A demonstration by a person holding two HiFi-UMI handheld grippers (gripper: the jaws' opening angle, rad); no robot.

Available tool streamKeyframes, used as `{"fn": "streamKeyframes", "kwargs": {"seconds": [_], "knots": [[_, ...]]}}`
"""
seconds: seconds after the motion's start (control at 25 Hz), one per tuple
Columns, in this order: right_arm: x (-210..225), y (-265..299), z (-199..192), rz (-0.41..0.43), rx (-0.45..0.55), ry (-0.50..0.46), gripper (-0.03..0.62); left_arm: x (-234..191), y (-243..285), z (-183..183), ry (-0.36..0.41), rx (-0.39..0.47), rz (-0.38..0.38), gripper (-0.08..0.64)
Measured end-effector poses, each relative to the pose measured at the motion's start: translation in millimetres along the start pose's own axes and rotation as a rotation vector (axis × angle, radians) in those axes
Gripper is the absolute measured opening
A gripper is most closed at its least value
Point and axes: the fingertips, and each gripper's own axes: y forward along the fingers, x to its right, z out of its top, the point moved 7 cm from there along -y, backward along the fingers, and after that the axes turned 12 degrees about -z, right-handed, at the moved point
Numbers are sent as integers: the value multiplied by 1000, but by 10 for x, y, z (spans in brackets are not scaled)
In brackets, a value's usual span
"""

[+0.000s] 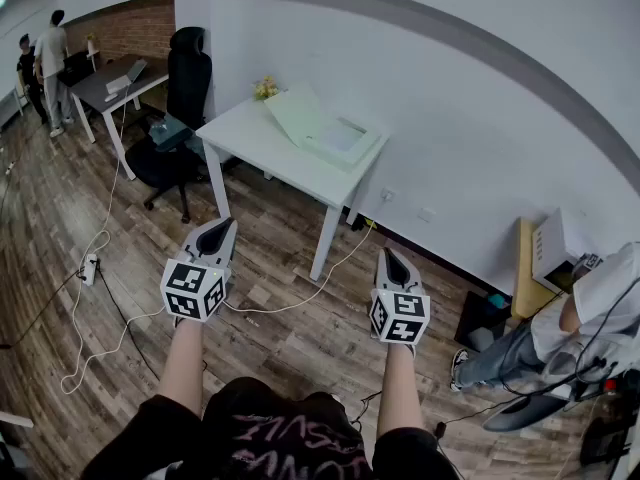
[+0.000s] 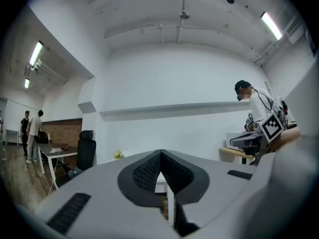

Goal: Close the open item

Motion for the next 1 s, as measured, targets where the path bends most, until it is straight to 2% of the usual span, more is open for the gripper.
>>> {"fn": "streamKeyframes", "kwargs": {"seconds": [0.6, 1.0], "knots": [[-127, 1, 14, -7, 11, -43, 26, -121, -74, -68, -23, -6, -3, 14], [-164, 194, -32, -29, -13, -55, 26, -257, 109, -105, -22, -10, -25, 14]]}}
